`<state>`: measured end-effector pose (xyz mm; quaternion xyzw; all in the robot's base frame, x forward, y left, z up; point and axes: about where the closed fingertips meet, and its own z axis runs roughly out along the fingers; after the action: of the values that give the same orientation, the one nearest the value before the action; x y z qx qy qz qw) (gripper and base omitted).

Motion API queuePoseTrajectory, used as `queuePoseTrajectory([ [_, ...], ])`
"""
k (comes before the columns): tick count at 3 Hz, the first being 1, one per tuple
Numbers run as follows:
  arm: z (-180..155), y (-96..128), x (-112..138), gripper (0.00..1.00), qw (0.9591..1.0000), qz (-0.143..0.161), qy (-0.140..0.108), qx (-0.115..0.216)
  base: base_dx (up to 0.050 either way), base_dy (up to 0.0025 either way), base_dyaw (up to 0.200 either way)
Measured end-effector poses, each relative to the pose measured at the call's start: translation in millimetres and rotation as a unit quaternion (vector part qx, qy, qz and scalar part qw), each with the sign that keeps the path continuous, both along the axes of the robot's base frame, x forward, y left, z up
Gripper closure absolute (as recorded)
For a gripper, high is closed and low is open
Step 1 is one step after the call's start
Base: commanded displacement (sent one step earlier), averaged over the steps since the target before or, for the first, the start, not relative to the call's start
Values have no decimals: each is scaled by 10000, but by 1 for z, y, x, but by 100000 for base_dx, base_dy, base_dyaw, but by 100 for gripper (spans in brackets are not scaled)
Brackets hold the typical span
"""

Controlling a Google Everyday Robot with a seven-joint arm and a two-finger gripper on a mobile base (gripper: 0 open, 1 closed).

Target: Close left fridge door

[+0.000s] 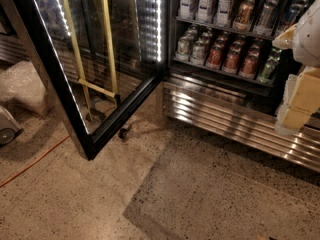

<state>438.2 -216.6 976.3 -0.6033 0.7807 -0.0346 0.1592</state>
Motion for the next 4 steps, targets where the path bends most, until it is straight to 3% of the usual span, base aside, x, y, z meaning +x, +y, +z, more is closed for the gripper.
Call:
queuePoseTrajectory([
  [1, 0, 0, 0, 0, 10000, 0, 0, 2, 0, 0, 0],
  [2, -13, 10, -5, 0, 9991, 13, -20, 422, 0, 0, 0],
  [3, -50, 36, -9, 0, 9927, -39, 108, 1205, 0, 0, 0],
  [4, -84, 77, -7, 0, 9843, -26, 181, 1755, 0, 0, 0],
])
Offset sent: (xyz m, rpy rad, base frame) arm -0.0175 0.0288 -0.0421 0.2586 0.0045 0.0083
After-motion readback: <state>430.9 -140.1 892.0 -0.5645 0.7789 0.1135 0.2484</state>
